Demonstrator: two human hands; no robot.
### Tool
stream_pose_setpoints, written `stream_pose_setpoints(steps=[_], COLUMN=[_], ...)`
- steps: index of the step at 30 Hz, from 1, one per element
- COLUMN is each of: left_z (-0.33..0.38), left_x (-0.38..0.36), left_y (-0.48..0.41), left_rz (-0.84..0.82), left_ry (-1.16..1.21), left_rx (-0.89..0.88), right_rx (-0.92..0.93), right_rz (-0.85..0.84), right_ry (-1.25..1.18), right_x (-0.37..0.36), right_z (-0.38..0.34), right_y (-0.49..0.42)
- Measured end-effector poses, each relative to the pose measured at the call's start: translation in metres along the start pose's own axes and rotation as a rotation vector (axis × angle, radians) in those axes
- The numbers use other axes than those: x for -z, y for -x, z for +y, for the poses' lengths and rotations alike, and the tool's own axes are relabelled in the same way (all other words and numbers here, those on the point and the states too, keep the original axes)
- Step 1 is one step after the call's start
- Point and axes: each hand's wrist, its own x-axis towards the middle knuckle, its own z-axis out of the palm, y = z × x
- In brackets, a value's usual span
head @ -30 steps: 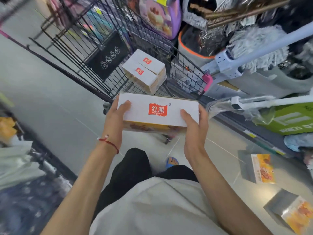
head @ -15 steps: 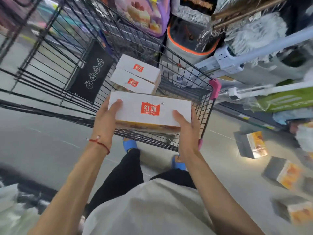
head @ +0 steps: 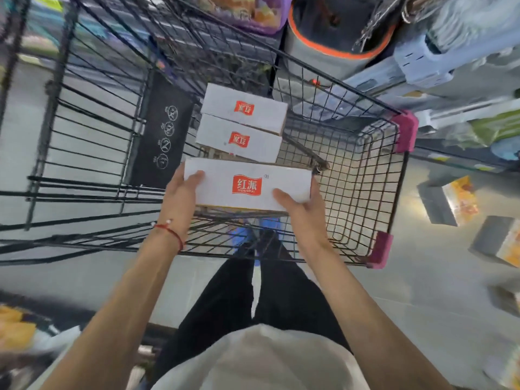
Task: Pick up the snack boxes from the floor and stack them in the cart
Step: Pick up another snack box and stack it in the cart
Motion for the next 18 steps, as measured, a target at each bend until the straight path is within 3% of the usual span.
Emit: stream_pose_setpoints(steps=[4, 11, 18], left_z=[-0.001, -0.013, -0.029], left_x=[-0.005, -0.017, -0.025], left_y=[-0.035, -0.095, -0.148], left_rz=[-0.076, -0.047, -0.036], left_ry=[-0.133, -0.287, -0.269], left_rx=[0.039, 0.146, 0.197], right_rx=[-0.064, -0.184, -0.236], right_rz=[-0.031, -0.075, -0.026], right_ry=[0.073, 0.146, 0.15], right_x=[-0.009, -0.022, -0.049], right_z=[0.011, 0.034, 0.058], right_y=[-0.032, -0.078, -0.111])
